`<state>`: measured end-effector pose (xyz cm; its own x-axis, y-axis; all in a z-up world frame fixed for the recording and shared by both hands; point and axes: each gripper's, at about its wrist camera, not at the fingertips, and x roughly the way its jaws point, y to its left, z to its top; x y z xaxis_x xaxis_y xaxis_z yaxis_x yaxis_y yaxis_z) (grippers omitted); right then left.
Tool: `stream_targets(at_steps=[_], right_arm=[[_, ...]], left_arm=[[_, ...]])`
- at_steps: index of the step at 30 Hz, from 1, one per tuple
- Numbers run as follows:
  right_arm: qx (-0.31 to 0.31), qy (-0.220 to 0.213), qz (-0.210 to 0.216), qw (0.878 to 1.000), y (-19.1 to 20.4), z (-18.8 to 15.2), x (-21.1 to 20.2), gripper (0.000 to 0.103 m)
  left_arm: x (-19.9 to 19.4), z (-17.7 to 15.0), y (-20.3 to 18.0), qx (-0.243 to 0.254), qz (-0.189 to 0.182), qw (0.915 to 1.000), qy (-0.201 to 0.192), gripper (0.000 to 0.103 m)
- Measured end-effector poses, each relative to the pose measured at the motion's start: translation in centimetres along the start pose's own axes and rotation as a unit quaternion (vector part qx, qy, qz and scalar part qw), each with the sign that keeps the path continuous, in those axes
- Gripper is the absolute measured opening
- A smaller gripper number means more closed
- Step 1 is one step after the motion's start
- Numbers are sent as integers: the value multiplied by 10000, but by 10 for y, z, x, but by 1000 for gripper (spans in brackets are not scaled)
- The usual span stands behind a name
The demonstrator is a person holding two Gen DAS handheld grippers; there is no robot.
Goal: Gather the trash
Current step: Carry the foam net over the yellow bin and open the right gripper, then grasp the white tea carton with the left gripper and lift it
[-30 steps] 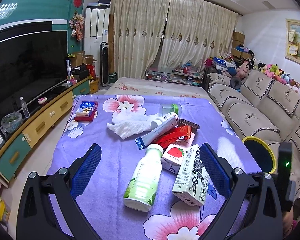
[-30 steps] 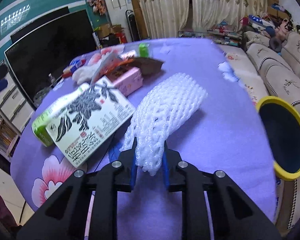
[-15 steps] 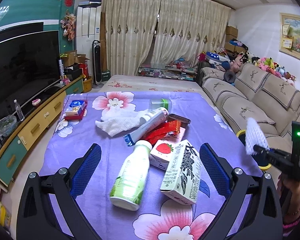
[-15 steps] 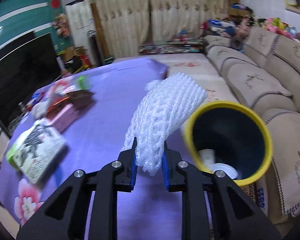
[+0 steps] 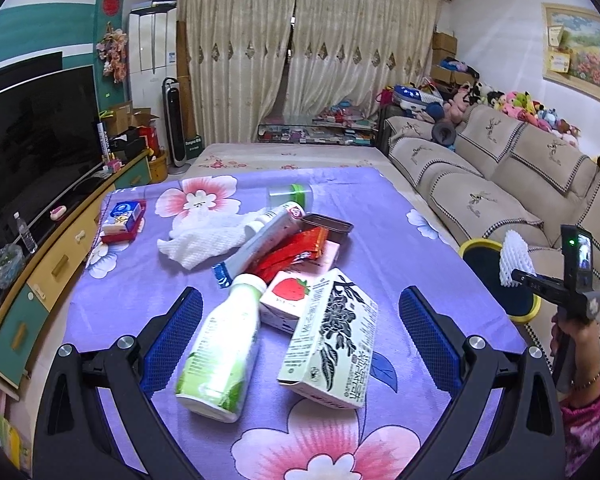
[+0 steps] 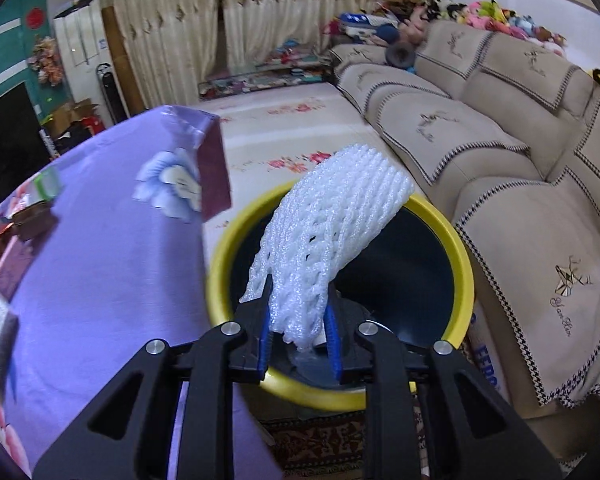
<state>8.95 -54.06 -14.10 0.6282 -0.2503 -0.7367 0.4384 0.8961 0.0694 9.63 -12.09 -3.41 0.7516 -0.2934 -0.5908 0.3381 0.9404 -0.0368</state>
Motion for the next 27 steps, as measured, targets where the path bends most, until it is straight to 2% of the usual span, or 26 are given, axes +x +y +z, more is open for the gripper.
stream_targets(at_steps=[8,13,21,27], right_arm=[[163,166,-195,9995,-19,4,27,25],[240,188,-279,9991,-26,6,36,35],[257,118,-361,9989,-27,6,32,39],[259,-15,-236,9994,-23,2,14,45]], left_arm=[[9,1,-12,118,-72,9999,99,97],[14,0,-16,148,-102,9997,167,97],[17,-2,-17,166,-124,9996,201,97],[25,-4,-17,202,-183,9992,306,97]])
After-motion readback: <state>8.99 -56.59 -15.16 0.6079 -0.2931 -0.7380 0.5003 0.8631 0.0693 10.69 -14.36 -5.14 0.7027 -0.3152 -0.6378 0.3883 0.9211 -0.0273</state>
